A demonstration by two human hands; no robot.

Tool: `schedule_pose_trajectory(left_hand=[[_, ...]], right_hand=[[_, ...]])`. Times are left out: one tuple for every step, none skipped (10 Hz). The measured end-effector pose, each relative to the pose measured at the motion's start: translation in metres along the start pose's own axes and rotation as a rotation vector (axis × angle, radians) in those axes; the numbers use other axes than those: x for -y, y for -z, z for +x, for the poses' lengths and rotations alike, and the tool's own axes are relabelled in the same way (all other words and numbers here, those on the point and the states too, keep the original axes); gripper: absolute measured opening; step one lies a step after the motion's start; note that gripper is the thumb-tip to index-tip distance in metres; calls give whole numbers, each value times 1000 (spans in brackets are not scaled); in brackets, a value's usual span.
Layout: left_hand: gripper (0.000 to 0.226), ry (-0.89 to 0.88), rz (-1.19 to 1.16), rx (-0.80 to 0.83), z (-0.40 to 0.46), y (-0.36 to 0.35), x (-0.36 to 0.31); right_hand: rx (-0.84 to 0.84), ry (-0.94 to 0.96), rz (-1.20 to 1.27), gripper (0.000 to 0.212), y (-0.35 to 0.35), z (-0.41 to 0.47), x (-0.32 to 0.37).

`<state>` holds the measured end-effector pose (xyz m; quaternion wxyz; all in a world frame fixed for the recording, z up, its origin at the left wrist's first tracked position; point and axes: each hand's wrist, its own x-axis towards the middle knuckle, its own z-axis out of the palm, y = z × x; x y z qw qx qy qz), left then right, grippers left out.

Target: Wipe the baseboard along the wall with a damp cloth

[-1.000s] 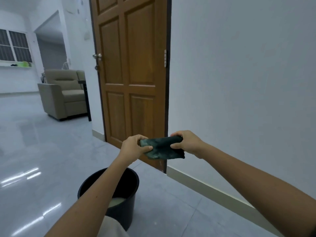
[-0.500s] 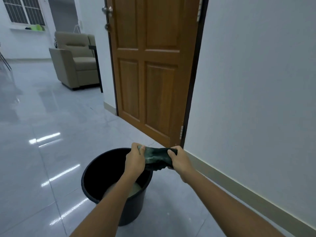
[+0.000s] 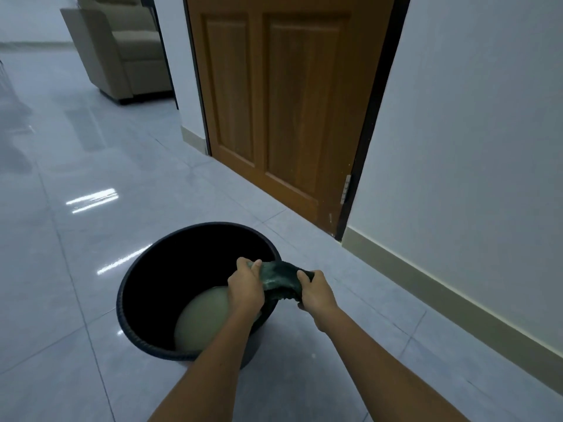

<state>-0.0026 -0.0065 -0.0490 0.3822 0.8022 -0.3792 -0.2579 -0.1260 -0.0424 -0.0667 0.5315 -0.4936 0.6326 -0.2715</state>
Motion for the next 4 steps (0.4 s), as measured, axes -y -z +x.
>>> schedule_pose_trajectory(left_hand=[[44, 117, 76, 166, 4, -13, 12], [54, 201, 70, 253, 10, -9, 12], [47, 193, 100, 131, 8, 7, 0], [46, 105, 198, 76, -14, 25, -17]], right_hand=[[121, -64, -82, 41, -7, 2, -10], [123, 27, -314, 39, 2, 3, -9], [94, 78, -440, 34, 26, -17, 16], [39, 136, -519, 24, 51, -44, 40]])
